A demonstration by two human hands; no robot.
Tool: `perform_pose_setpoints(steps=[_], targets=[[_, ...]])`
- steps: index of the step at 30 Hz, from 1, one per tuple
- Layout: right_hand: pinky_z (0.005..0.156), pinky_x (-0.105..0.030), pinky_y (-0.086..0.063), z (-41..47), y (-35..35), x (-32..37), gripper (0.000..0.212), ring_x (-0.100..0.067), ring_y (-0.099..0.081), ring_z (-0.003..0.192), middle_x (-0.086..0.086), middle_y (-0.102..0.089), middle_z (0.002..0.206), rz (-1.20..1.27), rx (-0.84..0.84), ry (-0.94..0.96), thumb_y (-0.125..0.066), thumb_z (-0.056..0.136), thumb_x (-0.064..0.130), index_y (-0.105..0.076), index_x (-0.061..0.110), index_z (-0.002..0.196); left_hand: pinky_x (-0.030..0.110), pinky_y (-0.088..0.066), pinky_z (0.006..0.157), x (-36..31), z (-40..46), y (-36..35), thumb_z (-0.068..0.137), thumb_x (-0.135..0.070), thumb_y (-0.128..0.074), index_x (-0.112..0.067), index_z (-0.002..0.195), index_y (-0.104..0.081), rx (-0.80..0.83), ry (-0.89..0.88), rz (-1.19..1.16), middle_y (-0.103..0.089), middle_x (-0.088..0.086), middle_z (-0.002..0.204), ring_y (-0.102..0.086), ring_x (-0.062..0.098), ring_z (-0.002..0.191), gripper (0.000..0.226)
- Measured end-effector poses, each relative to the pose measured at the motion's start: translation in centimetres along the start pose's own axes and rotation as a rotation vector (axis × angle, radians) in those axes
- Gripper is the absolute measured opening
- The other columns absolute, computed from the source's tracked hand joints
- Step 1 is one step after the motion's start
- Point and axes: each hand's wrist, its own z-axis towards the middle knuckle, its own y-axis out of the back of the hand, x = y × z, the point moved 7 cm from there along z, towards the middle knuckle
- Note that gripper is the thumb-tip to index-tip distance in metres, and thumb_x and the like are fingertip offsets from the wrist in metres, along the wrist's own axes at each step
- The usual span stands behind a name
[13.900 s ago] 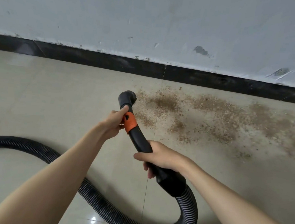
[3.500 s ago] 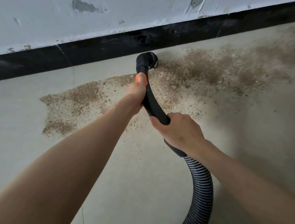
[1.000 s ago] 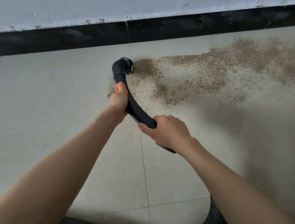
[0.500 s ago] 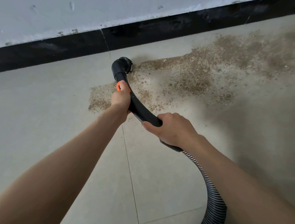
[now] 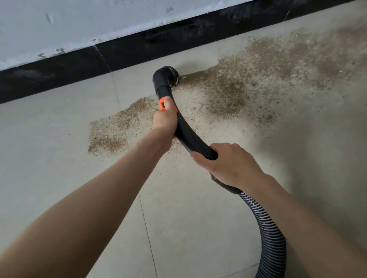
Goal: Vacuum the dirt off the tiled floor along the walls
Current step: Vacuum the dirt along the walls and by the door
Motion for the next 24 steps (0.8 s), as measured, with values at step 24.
perform_pose_setpoints(steps=[24], targets=[[0.057,-0.028,-0.045,1.4,3.8,-5.0,0.051,-0.016,-0.064,0.064,0.004,-0.067,0.061,0.063,-0.151,-0.128,-0.045,0.087,0.067,-0.052,0.022,0.063,0.028,-0.045,0.059,-3.5,0.1,-9.0,0.097,-0.047,-0.032,-0.011,0.093,-0.05,0.19,-0.065,0.072,-0.051,0.002,0.079,-0.052,0.016,0.073,0.04]])
